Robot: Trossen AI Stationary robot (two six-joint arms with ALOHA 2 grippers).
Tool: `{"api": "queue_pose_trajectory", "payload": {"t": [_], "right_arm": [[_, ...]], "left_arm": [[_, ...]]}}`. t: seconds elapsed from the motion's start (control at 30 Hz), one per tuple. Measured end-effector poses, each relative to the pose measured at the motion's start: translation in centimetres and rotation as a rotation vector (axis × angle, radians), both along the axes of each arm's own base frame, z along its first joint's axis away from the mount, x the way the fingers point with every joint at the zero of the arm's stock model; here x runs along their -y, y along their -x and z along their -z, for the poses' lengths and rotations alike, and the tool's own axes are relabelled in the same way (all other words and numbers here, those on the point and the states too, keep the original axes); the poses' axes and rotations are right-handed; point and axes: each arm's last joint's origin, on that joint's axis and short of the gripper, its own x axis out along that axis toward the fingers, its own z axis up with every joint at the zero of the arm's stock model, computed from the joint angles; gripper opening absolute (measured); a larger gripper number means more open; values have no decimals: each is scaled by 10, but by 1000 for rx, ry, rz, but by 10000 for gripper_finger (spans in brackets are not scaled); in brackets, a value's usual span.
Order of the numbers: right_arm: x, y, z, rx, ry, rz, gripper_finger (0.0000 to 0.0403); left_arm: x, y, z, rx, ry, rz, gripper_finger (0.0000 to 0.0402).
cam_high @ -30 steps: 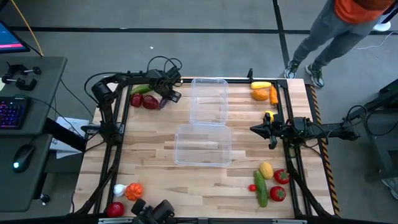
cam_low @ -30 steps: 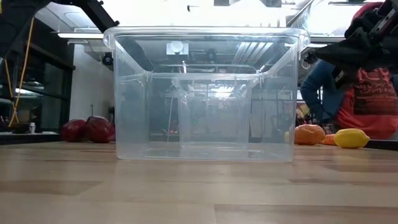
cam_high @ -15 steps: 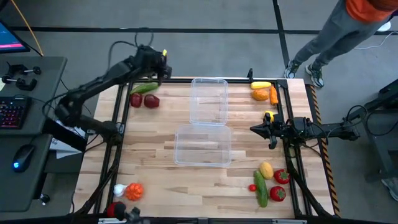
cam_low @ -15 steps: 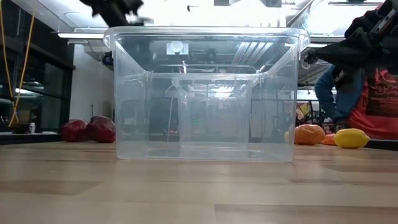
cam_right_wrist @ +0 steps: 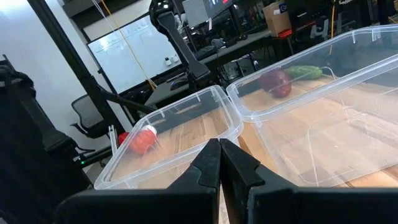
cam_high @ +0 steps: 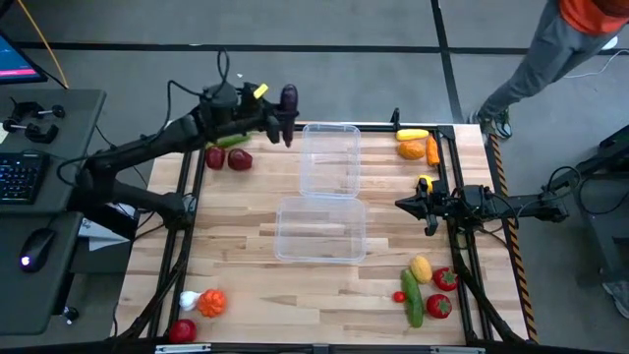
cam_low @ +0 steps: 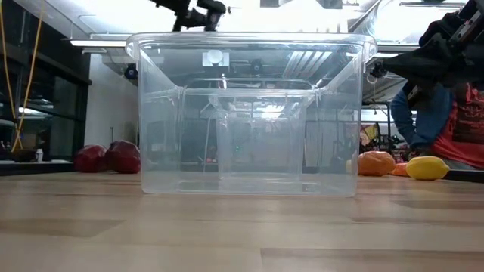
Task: Sort produce into baskets
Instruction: Put the purple eggplant in the top transparent bin, then put the red apple into the bottom transparent bin
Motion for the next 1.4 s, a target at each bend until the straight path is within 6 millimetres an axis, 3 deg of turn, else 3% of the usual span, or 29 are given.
{"api": "queue_pose_trajectory", "payload": {"t": [0.2,0.4,0.73,1.17,1.27,1.4], "right_arm": [[0,0,0,0,0,0,0],[0,0,0,0,0,0,0],[0,0,0,0,0,0,0],[0,0,0,0,0,0,0],[0,0,0,0,0,0,0],[0,0,0,0,0,0,0]], "left_arm": [[11,-47,38,-80,75,90,118],[11,-88,69,-46,91,125,132],[4,-113,116,-117,208,171,195],[-7,-108,115,-113,219,395,296],[-12,-100,104,-85,212,406,299],[-27,-73,71,-24,102,341,300]]}}
